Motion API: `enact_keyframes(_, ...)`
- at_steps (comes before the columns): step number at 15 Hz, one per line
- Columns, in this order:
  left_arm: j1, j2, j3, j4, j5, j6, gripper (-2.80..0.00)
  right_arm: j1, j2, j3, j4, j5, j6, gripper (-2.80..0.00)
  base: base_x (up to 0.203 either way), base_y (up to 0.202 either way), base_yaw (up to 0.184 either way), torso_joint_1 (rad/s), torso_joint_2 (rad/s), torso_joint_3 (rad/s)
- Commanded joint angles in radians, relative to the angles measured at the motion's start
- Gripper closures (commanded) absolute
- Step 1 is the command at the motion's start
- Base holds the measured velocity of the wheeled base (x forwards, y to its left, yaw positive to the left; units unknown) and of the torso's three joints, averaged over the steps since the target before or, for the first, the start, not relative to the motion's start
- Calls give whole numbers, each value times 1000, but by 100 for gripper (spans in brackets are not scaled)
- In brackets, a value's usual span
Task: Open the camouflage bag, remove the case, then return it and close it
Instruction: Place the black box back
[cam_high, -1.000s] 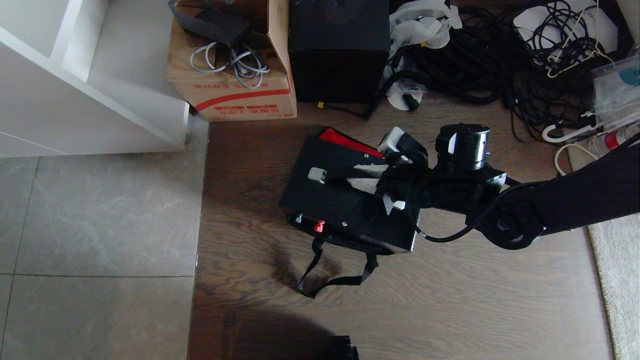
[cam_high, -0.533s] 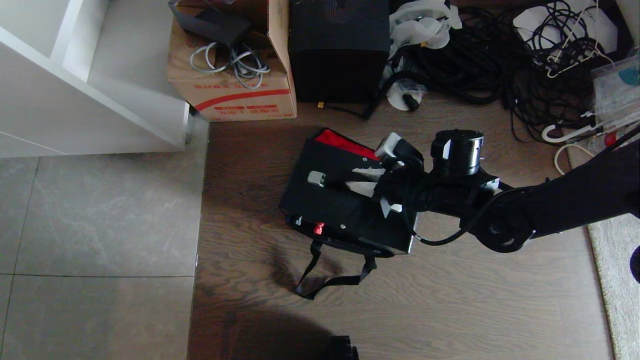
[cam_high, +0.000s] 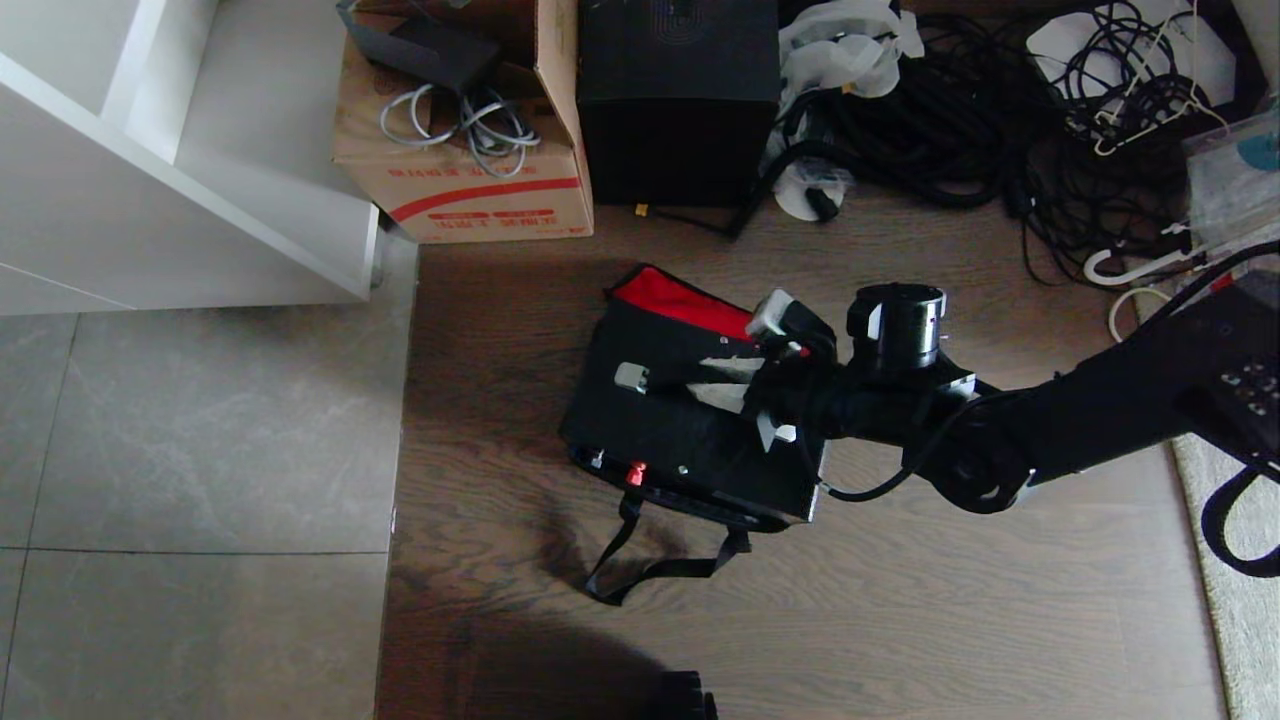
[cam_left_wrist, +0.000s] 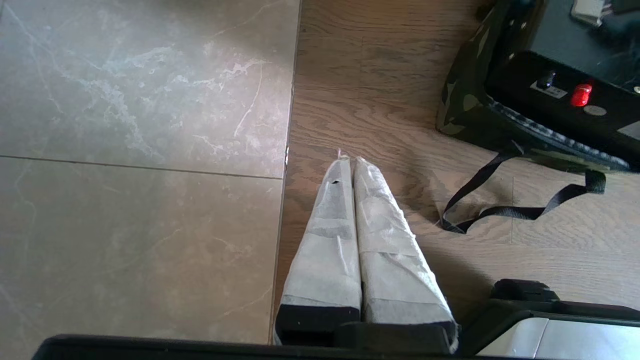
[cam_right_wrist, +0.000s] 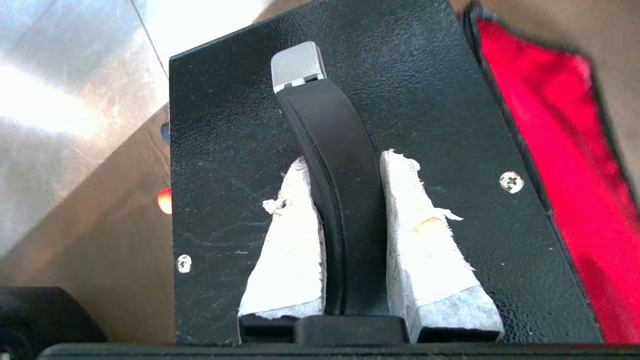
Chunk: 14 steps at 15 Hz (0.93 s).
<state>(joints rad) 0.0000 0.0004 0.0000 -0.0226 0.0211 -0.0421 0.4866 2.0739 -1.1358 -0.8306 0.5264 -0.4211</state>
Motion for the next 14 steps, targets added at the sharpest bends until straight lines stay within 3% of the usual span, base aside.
enact_keyframes(1,0,-1,9,0,0,-1,0,-7,33,-26,-6,7,15,0,0,0,0,0,0,0)
enact_keyframes(14,0,0,9,0,0,-1,0,-43,118,-94,-13,38,33,0,0,0,0,0,0,0)
